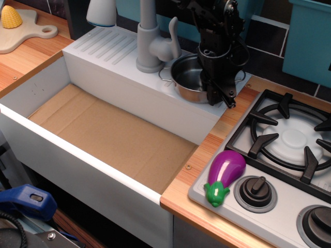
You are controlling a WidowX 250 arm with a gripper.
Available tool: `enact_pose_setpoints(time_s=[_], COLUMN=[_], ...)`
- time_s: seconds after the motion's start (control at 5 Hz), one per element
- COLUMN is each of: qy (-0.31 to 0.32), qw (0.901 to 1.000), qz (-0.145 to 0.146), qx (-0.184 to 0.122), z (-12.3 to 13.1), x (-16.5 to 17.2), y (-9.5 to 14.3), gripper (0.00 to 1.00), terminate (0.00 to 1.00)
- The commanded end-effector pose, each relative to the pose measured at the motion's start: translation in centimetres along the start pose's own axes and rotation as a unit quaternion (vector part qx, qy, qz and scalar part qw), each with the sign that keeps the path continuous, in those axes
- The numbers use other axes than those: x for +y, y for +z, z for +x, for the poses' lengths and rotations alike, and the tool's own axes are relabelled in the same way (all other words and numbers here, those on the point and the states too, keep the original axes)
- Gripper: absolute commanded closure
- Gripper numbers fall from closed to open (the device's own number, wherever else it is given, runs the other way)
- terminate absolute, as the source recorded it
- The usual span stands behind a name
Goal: Put pot or pan in sink
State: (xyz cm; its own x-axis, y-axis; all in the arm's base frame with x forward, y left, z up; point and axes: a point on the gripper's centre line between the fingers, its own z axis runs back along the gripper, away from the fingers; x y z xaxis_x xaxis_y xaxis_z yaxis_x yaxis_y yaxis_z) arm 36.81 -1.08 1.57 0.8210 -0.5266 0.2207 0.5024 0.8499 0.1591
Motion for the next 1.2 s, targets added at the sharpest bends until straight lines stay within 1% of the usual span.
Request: enact_pose_setpoints(time_s=[0.0,0.2,0.4,0.6,0.8,1.0], qy=[0.051,0.085,0.127,0.160,0.177,0.173], qw=[0.9982,0.9951,0.9890,0.9831,0.9789,0.9778], qz=[0.031,0.050,0.070,0.082,0.095,0.117], qx=[0.004,0.015,0.030,0.034,0.038,0.021], z=[0.1,-1.4,-3.2,-5.3,-6.7,-7.8], x=[-0.3,-1.8,-3.1,-3.1,-3.2,-2.4], y=[4.4,5.8,6.4,5.8,4.1,1.7], gripper=[1.00,1.00,1.00,1.00,1.00,1.00], terminate=[0.00,0.00,0.00,0.00,0.00,0.00])
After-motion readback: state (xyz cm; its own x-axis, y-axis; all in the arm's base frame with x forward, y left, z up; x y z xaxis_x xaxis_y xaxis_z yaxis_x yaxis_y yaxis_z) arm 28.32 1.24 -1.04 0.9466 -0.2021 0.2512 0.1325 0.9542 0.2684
